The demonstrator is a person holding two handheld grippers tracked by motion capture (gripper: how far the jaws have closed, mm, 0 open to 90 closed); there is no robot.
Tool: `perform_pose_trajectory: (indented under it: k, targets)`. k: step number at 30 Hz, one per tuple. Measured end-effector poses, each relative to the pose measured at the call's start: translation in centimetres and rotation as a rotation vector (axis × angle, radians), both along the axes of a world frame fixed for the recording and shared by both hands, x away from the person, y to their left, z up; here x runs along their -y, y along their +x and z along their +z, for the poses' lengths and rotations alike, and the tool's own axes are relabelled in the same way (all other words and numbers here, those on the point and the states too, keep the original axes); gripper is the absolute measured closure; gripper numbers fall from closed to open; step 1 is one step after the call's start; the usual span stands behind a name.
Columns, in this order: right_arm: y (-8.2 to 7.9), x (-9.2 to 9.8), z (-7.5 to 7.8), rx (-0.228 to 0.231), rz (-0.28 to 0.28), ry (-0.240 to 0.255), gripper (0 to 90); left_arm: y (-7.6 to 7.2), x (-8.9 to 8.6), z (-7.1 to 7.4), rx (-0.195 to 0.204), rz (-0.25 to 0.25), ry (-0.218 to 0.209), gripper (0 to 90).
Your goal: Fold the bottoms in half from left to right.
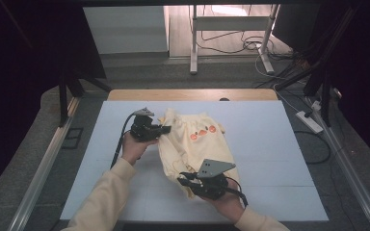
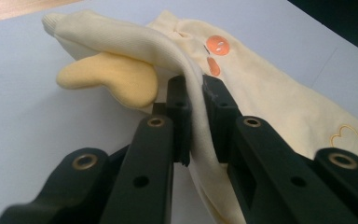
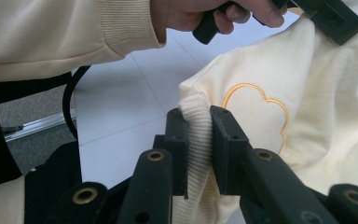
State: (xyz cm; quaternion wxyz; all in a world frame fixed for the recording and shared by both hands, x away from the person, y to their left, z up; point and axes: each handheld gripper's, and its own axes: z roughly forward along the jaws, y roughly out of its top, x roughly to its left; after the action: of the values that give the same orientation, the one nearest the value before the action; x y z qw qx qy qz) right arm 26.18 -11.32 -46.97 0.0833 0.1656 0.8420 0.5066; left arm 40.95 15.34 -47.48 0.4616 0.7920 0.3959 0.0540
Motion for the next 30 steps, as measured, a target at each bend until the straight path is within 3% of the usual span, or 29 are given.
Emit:
perform_pose_trajectory:
  k: [30]
  targets:
    - [0.1, 5.2, 0.1, -0.023, -0.103, 0.014, 78.4, 0.4, 3.9, 0.4, 0.012, -0.047, 0.002, 81.5]
